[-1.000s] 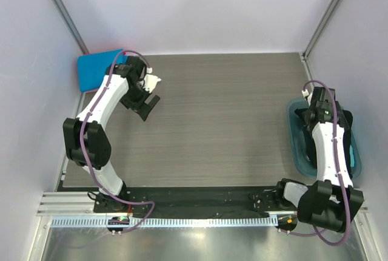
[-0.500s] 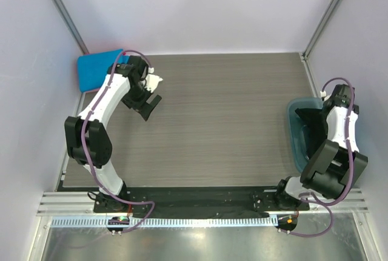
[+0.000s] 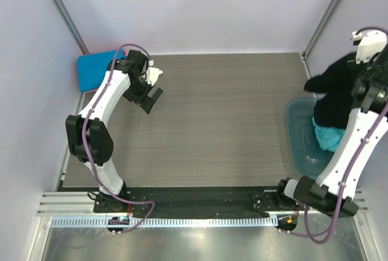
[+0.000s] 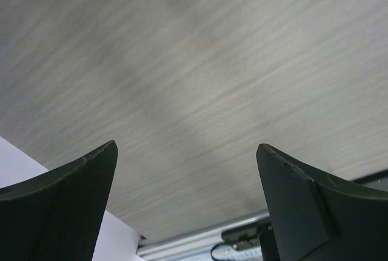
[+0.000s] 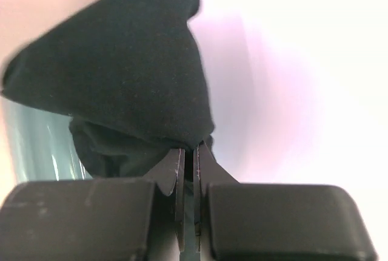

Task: Fold and stack the t-shirts
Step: Grab the tshirt from the pile, then move the tshirt to the center of the board

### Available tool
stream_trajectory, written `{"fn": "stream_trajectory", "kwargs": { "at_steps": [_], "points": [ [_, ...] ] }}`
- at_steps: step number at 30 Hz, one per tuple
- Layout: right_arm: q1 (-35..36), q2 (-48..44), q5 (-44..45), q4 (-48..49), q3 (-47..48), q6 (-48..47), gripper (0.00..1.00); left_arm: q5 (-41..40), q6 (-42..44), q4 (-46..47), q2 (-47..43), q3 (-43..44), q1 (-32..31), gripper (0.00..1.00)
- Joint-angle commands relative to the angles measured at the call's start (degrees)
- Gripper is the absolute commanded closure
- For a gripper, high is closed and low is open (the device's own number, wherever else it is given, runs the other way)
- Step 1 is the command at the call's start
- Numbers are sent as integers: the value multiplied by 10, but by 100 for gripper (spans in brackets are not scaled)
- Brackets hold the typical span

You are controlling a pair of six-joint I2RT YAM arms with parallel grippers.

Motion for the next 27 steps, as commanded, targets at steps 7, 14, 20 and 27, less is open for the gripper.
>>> {"fn": "stream_trajectory", "kwargs": {
  "at_steps": [7, 14, 20, 27],
  "points": [
    [94, -46, -403, -7, -17, -106, 99, 68, -87, 70, 51, 117, 27, 3],
    [364, -7, -310, 47, -38, -75, 99, 129, -142, 126, 99, 152, 62, 7],
    [379, 124, -256, 148, -17, 12, 63, 120, -163, 217, 84, 85, 63, 6],
    [396, 246, -242, 171, 47, 58, 46, 100, -171, 216, 65, 65, 63, 6]
  ]
}}
